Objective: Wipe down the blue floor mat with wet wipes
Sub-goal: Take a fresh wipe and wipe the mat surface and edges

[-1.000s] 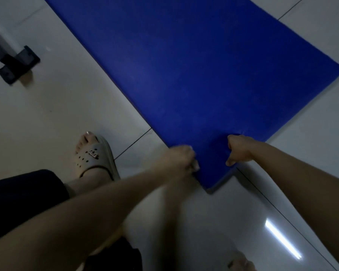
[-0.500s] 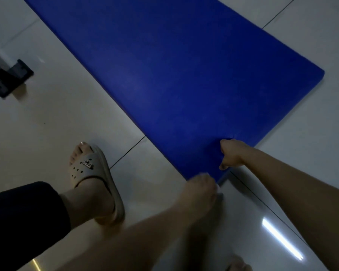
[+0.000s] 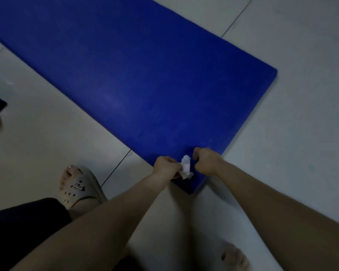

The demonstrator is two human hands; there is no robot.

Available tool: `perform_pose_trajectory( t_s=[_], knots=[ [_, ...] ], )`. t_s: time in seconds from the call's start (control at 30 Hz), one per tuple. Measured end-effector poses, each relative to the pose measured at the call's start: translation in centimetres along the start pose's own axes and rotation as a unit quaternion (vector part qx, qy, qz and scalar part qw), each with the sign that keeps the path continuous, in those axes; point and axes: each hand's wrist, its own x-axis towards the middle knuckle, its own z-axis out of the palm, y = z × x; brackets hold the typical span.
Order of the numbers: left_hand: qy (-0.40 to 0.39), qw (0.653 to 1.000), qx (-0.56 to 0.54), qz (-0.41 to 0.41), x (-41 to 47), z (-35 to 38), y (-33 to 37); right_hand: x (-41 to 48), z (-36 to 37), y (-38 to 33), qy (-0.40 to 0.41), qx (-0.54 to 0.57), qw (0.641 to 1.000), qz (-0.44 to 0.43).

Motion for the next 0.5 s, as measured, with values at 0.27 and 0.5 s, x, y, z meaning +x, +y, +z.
perform_pose_trajectory(
  t_s=[0.27,0.5],
  knots=[
    [-0.177,0.980,-0.067,-0.060,-2.9,-2.0,-0.6,-6.1,5.3,-4.2,0.133,0.184,0.974,0.021],
    [-0.101,0.991,-0.054,-0.063,-5.3,-2.8,-0.6,-13.1,7.9,-2.0,0.243,0.235,0.925,0.171]
  ],
)
